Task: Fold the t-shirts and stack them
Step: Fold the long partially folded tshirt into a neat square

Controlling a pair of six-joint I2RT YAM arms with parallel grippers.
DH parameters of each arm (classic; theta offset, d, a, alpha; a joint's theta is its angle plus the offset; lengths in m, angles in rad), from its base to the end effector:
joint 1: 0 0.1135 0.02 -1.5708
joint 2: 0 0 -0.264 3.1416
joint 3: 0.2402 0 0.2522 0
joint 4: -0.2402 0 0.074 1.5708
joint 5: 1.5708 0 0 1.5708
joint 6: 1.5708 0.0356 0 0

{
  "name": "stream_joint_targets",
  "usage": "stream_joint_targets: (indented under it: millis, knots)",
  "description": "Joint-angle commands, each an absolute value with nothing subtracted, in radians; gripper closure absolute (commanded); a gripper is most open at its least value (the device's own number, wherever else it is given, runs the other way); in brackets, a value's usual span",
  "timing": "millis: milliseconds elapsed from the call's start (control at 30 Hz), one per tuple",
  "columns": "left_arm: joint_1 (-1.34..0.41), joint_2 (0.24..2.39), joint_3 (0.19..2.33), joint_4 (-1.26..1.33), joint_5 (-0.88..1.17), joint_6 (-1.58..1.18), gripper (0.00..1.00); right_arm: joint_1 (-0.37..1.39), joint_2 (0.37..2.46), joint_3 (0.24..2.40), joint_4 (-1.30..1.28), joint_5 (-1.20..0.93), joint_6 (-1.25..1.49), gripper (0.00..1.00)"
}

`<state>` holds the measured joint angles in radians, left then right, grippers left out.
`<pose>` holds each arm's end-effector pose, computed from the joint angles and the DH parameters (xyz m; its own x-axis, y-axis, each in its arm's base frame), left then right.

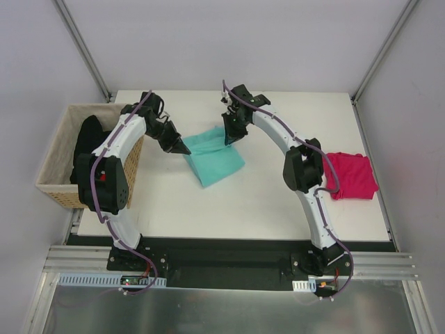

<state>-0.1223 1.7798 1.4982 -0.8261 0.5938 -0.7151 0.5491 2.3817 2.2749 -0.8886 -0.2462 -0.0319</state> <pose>0.3678 -0.0653 0.2687 -0.8994 -0.4370 -0.0091 -0.3186 0.6697 -0.6709 0.4394 0.2790 0.2378 -0.6955 -0.4618 -0.5504 -0.6418 0.7437 0.1870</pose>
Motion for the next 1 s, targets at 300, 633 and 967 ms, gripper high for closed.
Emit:
stream_joint_targets:
  millis: [300,633,967]
  knots:
    - [-0.106,1.778,1.482,-0.851,0.581,-0.686,0.83,0.532,2.370,2.335,-0.842,-0.222,-0.067,0.58]
    - [-0.104,1.770,1.477,-0.853,0.566,-0.686,0.74,0.517,2.321,2.309,-0.804,-0.172,-0.063,0.57]
    - [-0.104,1.721,1.402,-0.851,0.552,-0.680,0.74,0.512,2.204,2.115,-0.811,-0.173,-0.072,0.60]
